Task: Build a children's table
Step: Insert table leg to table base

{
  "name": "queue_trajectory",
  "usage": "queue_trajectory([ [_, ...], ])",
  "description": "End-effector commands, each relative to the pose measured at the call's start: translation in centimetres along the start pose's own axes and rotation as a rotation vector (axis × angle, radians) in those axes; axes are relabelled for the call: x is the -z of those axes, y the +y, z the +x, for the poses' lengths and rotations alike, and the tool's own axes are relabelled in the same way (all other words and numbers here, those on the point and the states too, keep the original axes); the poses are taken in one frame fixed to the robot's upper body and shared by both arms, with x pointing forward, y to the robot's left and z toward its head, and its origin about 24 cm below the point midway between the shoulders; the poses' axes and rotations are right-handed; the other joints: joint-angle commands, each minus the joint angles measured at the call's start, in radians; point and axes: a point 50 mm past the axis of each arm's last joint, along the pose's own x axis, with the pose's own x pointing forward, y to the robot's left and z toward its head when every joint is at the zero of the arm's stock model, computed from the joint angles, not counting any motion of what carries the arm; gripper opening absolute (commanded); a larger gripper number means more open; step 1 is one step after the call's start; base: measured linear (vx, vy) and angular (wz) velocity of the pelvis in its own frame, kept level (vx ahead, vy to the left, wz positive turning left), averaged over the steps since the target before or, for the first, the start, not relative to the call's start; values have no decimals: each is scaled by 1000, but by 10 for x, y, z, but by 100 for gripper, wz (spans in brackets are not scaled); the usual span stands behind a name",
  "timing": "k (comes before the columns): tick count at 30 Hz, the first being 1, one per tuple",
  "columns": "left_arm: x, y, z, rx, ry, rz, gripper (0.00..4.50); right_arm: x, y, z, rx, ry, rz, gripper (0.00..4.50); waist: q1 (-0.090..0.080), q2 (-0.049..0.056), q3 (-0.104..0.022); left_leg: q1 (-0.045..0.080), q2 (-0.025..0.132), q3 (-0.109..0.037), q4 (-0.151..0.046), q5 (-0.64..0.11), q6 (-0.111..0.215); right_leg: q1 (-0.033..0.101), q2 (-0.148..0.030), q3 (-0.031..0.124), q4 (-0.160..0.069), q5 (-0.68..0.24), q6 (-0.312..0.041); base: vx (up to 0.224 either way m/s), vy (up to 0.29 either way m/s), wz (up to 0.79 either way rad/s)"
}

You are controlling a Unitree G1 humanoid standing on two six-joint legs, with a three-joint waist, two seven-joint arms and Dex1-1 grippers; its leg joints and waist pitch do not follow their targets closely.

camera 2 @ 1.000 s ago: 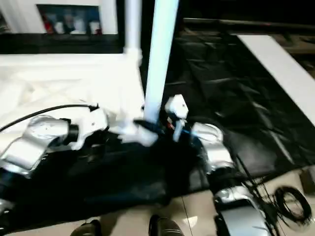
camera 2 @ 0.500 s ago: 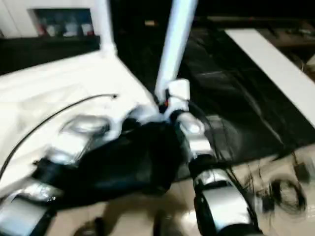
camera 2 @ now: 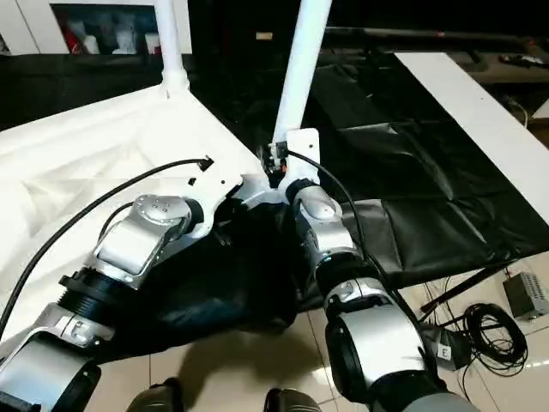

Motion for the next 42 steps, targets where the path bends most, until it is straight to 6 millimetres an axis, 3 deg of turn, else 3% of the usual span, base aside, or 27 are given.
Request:
queue_trajectory([
  [1,29,10,-2,-69,100,-43,0,59,-2,-22,6,244,43,187,-5,11,-28,12,46,-10,-77,-402,-7,3,-71,51,-97,-386,-127,0,0,0],
  [2,29,10,-2,-67,94,-40,0,57,-1,-21,-2,235,52,222,-5,12,-27,13,46,-9,-77,-401,-7,1,-71,52,-98,-387,-128,0,0,0],
  [4,26,10,-3,-56,65,-24,0,51,1,-18,-36,200,91,222,-4,11,-28,16,47,-4,-75,-401,2,-1,-73,54,-100,-393,-131,0,0,0],
  [9,22,9,-6,-15,32,28,0,35,0,-12,-92,139,70,291,-5,9,-37,4,50,4,-72,-308,16,11,-69,51,-88,-304,-147,0,0,0],
  [11,21,9,-7,0,28,45,0,30,0,-11,-112,119,67,309,-4,9,-36,9,50,10,-70,-306,28,1,-67,53,-92,-333,-149,0,0,0],
  [13,21,9,-9,21,19,55,0,19,-2,-8,-148,77,73,314,-2,9,-39,7,49,12,-68,-304,28,2,-69,56,-94,-348,-150,0,0,0],
  [15,21,10,-10,35,11,69,0,9,-3,-7,-185,42,63,347,-1,9,-42,7,50,16,-65,-267,37,3,-67,56,-89,-293,-160,0,0,0],
  [17,20,10,-13,66,-2,86,0,0,-5,-8,-237,7,44,357,1,11,-45,3,47,24,-55,-164,72,10,-62,54,-74,-151,-190,0,0,0],
  [19,20,7,-18,125,-14,120,0,-7,-7,-13,-323,-18,-1,379,1,12,-48,0,47,26,-50,-115,90,15,-59,52,-63,-66,-211,0,0,0],
  [20,20,5,-20,145,-19,137,0,-8,-8,-14,-350,-22,-15,390,1,16,-54,2,49,30,-43,-63,106,16,-54,52,-51,32,-228,0,0,0],
  [21,20,5,-20,145,-19,137,0,-8,-8,-14,-350,-22,-15,395,1,16,-54,2,49,30,-43,-63,106,16,-54,52,-51,32,-228,0,0,0],
  [22,22,2,-24,209,-28,166,0,-12,-11,-21,-429,-26,-57,395,-1,15,-54,2,44,34,-37,-20,133,18,-43,50,-41,147,-253,51,14,-2],
  [23,23,2,-26,227,-26,169,0,-12,-12,-25,-469,-24,-71,395,-3,14,-55,2,44,37,-33,5,152,21,-43,52,-34,210,-261,51,14,-2],
  [25,27,-1,-32,307,-29,187,0,-13,-17,-36,-583,-7,-132,395,-1,13,-53,5,46,40,-29,22,174,21,-42,53,-31,251,-269,0,0,0],
  [26,28,-2,-36,354,-42,213,0,-12,-19,-43,-649,10,-156,395,2,19,-50,7,45,39,-30,12,181,21,-41,52,-34,237,-268,0,0,0],
  [29,30,-3,-42,412,-63,241,0,-12,-23,-54,-725,30,-159,395,2,14,-51,9,47,42,-29,-5,178,23,-43,57,-34,213,-267,0,0,0],
  [30,31,-2,-46,442,-69,251,0,-12,-27,-61,-775,41,-162,395,0,23,-47,11,48,42,-32,-23,173,18,-43,57,-36,185,-274,0,0,0],
  [33,32,2,-53,464,-69,277,0,-11,-29,-70,-832,54,-183,395,1,20,-46,13,50,43,-33,-50,158,18,-44,57,-39,143,-274,0,0,0],
  [36,33,3,-57,487,-65,289,0,-10,-29,-76,-875,72,-188,395,2,20,-43,17,52,45,-36,-104,128,13,-48,61,-47,41,-270,0,0,0],
  [39,36,5,-63,510,-65,297,0,-11,-28,-81,-902,80,-193,395,4,23,-43,18,51,45,-34,-93,121,14,-47,63,-44,61,-267,0,0,0],
  [42,37,6,-65,522,-66,305,0,-10,-27,-80,-901,86,-203,360,2,22,-46,16,48,47,-29,-54,137,14,-44,62,-37,126,-278,0,0,0],
])
